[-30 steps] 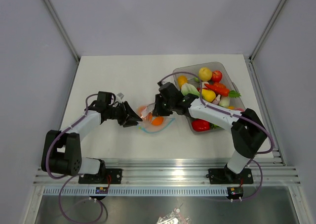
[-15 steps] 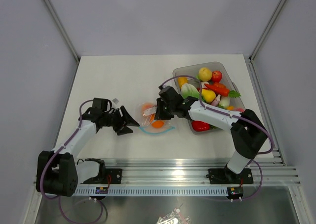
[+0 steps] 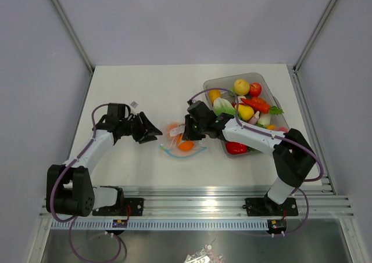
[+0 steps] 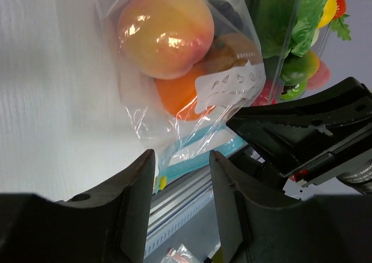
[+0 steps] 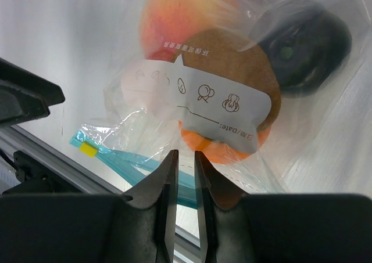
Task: Place the food in the zip-top bag and seal the zipper
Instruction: Adjust the zipper food storage bag at the center of the board.
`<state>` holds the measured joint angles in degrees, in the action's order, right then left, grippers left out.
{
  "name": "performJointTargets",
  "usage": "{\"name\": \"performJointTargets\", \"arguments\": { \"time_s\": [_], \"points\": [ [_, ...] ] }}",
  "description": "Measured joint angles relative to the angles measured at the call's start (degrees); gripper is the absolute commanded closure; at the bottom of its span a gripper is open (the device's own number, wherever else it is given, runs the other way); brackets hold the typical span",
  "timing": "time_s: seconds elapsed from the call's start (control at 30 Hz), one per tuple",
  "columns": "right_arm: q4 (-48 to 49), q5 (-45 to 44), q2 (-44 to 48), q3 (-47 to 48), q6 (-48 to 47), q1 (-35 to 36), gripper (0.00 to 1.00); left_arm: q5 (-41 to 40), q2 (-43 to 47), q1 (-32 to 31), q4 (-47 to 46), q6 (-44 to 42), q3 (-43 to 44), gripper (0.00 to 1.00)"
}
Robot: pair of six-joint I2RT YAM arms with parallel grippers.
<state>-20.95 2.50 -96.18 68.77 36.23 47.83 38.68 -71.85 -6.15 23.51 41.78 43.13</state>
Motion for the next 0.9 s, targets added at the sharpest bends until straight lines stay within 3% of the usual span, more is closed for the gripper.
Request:
{"name": "performJointTargets", "arguments": {
  "time_s": [0.3, 0.47, 0.7, 0.77, 0.83, 0.9],
  "points": [
    [-1.0, -0.1, 0.0, 1.0, 0.0, 0.0, 0.76, 1.5, -3.8, 0.0, 2.9, -4.1, 1.0, 0.5],
    [-1.3, -0.1, 0.0, 1.5, -0.4, 0.0, 0.76, 3.8, -3.8, 0.0, 2.5, -4.3, -1.5, 0.64],
    [-1.6, -0.1, -0.1, 2.3, -0.5, 0.0, 0.75, 5.9, -5.4, 0.0, 1.1, -4.3, -1.9, 0.72],
    [-1.7, -0.1, -0.1, 2.3, -0.5, 0.0, 0.75, 6.4, -5.8, 0.0, 0.5, -4.3, -1.9, 0.83],
    [-1.8, -0.3, -0.1, 2.4, -0.5, 0.0, 0.69, 6.6, -6.1, 0.0, 0.3, -4.1, -1.9, 1.0],
    [-2.1, -0.6, -0.1, 2.5, -0.5, 0.0, 0.59, 7.1, -6.6, 0.0, 0.0, -4.2, -1.9, 1.0]
  ]
}}
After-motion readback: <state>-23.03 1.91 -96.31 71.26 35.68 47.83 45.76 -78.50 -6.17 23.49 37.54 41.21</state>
